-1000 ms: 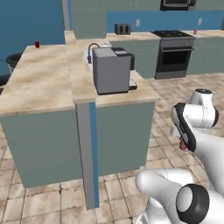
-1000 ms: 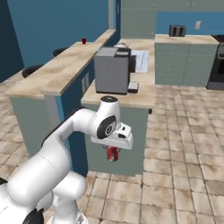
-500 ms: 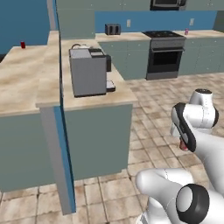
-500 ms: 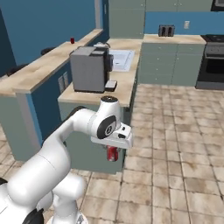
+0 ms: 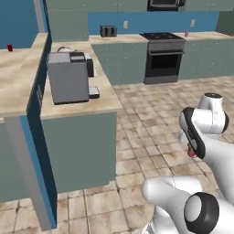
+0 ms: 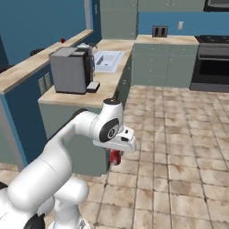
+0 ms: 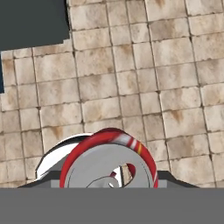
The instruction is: Four empty soda cans are scattered around the kitchen. Gather all the cans and cluster them next to the stove for recycling.
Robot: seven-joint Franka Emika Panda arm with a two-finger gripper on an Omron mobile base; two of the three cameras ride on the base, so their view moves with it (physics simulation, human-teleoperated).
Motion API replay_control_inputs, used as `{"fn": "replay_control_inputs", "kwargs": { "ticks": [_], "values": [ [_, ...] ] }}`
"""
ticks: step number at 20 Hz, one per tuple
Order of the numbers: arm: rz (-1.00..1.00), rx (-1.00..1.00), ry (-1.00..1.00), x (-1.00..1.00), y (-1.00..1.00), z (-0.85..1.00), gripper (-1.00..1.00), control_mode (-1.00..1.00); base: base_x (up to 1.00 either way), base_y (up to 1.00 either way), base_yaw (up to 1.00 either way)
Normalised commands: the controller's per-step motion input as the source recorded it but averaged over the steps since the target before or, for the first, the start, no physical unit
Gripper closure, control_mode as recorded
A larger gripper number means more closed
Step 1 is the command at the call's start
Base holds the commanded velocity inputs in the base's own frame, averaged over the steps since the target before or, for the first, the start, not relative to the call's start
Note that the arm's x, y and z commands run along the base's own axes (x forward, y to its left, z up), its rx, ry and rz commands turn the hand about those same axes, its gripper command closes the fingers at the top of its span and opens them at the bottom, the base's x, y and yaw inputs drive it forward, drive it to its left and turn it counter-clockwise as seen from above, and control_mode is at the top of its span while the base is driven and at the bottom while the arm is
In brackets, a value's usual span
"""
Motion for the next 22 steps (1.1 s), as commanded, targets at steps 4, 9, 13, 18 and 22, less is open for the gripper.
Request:
{"fn": "replay_control_inputs", "kwargs": {
  "ticks": [4,9,13,18,22],
  "values": [
    [0.00,0.00,0.00,0.00,0.00,0.00,1.00,1.00,0.49,-0.51,0.03],
    [0.00,0.00,0.00,0.00,0.00,0.00,1.00,1.00,0.57,-0.51,0.03],
    [0.00,0.00,0.00,0.00,0.00,0.00,1.00,1.00,0.61,-0.50,0.00],
    [0.00,0.00,0.00,0.00,0.00,0.00,1.00,1.00,0.61,-0.50,0.00],
    [0.00,0.00,0.00,0.00,0.00,0.00,1.00,1.00,0.60,-0.50,0.00]
  ]
}}
